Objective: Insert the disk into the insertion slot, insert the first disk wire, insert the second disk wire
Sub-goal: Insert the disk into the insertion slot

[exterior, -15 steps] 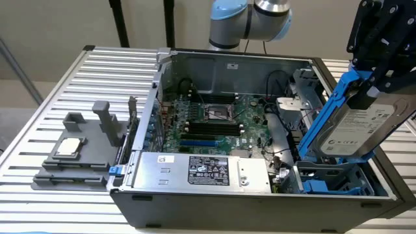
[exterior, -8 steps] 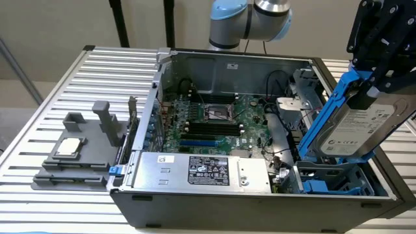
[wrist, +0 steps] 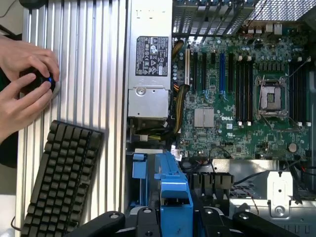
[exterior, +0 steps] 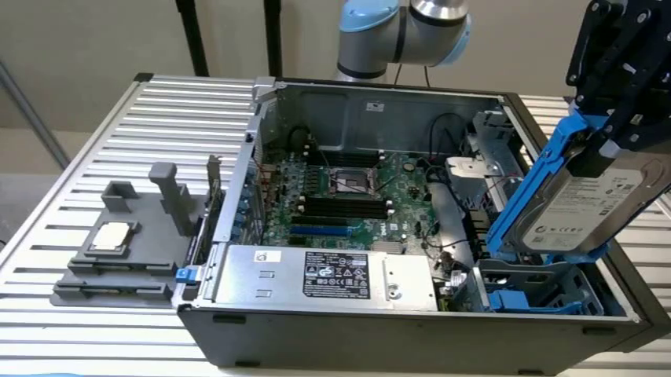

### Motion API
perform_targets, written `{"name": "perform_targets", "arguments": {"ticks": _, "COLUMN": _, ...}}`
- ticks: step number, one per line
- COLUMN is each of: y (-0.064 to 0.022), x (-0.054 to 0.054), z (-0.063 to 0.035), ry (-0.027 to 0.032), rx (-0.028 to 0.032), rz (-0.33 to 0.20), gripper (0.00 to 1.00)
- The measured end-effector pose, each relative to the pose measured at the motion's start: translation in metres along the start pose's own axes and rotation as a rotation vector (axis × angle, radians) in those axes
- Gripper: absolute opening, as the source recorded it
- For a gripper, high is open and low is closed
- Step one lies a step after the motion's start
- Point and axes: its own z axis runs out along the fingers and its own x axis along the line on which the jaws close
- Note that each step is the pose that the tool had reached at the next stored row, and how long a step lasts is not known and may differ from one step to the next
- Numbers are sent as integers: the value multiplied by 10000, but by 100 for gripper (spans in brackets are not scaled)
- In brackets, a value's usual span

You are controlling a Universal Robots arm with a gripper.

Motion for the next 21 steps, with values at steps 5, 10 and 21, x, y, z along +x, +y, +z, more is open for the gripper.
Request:
{"name": "perform_targets", "arguments": {"ticks": 5, "y": -55, "x": 41, "z": 30, "ry": -35, "rx": 0, "rz": 0, "gripper": 33}}
{"name": "perform_targets", "arguments": {"ticks": 10, "y": -58, "x": 134, "z": 82, "ry": -113, "rx": -1, "rz": -4, "gripper": 33}}
{"name": "perform_targets", "arguments": {"ticks": 21, "y": -53, "x": 180, "z": -70, "ry": -230, "rx": -1, "rz": -10, "gripper": 33}}
